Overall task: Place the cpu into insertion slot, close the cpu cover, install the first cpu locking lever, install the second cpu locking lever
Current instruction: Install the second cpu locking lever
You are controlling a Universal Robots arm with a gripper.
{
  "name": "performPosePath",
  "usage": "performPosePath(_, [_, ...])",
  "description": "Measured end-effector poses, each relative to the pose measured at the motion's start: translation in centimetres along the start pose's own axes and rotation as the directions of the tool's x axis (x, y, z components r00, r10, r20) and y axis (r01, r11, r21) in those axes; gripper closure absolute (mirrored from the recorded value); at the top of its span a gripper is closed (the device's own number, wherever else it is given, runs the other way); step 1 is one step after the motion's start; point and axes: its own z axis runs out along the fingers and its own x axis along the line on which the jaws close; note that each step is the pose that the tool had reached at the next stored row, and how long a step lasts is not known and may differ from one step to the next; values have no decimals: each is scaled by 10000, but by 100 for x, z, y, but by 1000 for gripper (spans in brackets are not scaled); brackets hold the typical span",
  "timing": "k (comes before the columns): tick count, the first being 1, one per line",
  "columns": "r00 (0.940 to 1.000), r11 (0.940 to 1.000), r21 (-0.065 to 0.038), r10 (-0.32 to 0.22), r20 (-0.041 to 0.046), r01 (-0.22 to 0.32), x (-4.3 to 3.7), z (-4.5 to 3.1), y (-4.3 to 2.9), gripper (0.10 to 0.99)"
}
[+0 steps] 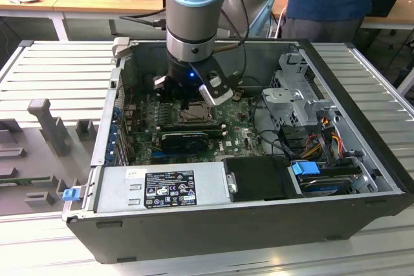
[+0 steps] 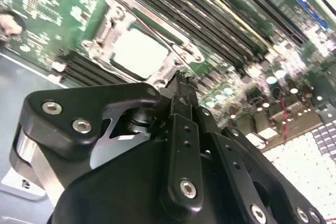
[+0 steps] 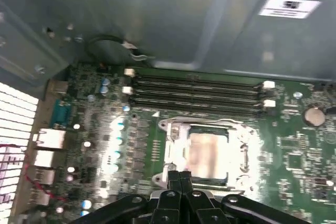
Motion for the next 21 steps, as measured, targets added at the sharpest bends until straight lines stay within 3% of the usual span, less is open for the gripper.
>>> performPosePath(2, [10000,10000,-7,19,-75,-19,-111,-3,-9,980])
performPosePath(4, [9999,10000,-13,39,-141,-39,-164,-6,-19,980])
performPosePath(7, [9998,10000,-18,65,-204,-66,-184,-23,-84,980])
performPosePath(11, [9997,9999,-20,140,-194,-141,-177,-30,-175,980])
performPosePath(13, [9997,9999,-24,166,-183,-167,-150,-5,-201,980])
performPosePath(17, [9997,9999,-49,164,-184,-165,26,60,-205,980])
performPosePath(21, [9997,9999,-48,164,-185,-164,47,152,-228,980])
